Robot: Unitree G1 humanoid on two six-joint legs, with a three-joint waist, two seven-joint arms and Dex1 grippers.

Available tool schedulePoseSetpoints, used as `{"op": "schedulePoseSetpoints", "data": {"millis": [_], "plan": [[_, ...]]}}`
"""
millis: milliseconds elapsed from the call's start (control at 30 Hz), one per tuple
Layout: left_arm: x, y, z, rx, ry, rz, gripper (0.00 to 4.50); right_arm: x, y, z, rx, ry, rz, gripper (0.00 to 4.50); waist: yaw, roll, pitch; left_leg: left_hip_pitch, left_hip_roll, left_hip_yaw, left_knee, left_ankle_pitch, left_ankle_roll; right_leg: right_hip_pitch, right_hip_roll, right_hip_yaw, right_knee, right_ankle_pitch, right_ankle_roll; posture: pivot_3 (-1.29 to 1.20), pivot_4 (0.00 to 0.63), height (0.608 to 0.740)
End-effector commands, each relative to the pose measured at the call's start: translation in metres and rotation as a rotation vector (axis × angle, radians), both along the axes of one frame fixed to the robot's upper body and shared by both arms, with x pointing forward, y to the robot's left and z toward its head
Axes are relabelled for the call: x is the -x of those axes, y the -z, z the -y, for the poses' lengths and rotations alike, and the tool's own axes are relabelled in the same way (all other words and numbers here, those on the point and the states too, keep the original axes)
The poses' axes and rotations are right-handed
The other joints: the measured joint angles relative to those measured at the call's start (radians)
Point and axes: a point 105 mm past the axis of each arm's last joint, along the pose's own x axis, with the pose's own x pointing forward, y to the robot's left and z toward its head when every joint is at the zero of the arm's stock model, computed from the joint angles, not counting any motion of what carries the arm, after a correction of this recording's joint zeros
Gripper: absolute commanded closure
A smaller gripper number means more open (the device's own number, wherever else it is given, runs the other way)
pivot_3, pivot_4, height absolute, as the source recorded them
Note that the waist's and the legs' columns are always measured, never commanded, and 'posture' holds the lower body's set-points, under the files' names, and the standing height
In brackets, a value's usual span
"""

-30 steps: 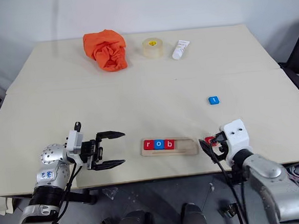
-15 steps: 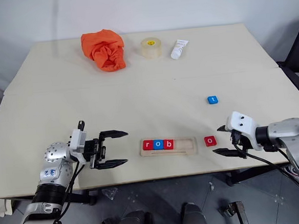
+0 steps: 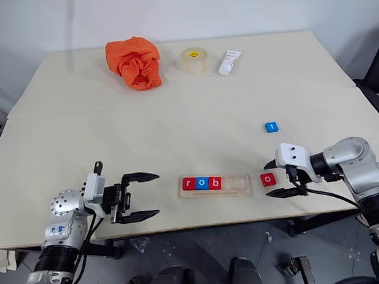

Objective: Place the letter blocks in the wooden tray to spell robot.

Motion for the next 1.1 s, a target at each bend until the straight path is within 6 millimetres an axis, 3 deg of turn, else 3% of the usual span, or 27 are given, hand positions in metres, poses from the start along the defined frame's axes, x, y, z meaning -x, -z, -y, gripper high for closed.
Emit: {"op": "schedulePoseSetpoints", "data": {"millis": [33,233,433,700,900,1100], "plan": [[0.002,-0.007,-0.003,0.008,-0.010,0.034,0.00,0.001,0.000,0.002,0.029,-0.031,0.006,1.02,0.000,0.000,0.000,0.000,0.000,0.000,0.000,0.000,0.000,0.000,0.000,0.000,0.000,0.000,0.000,0.00,0.150,0.740],[0.003,-0.007,-0.004,0.010,-0.020,0.036,0.00,-0.006,0.000,0.004,0.061,-0.034,0.036,3.04,0.000,0.000,0.000,0.000,0.000,0.000,0.000,0.000,0.000,0.000,0.000,0.000,0.000,0.000,0.000,0.00,0.150,0.740],[0.001,-0.007,-0.005,0.012,-0.025,0.037,0.00,-0.007,-0.008,0.001,0.037,-0.030,0.043,3.06,-0.001,0.000,0.000,0.000,0.000,0.000,0.000,0.000,0.000,0.000,0.000,0.000,0.000,0.000,0.000,0.00,0.150,0.740],[-0.003,-0.006,-0.007,0.009,-0.033,0.036,0.00,-0.008,-0.053,-0.025,-0.002,0.006,0.080,3.06,-0.001,0.001,0.000,0.000,0.000,0.000,0.000,0.000,-0.001,-0.001,0.000,0.000,0.000,0.000,0.000,0.00,0.150,0.740],[-0.005,-0.006,-0.004,0.017,-0.035,0.037,0.00,0.000,-0.062,-0.060,0.010,-0.018,0.056,3.06,0.001,0.001,0.000,0.000,0.001,-0.001,0.000,-0.001,-0.002,-0.002,-0.001,-0.001,0.000,0.000,0.000,0.00,0.150,0.740],[-0.005,-0.006,-0.004,0.020,-0.041,0.038,0.00,0.013,-0.054,-0.086,0.071,-0.076,0.021,3.06,0.001,0.001,0.000,-0.001,0.000,-0.002,0.000,-0.001,-0.002,-0.002,-0.005,-0.002,0.000,0.000,0.000,0.00,0.150,0.740]]}}
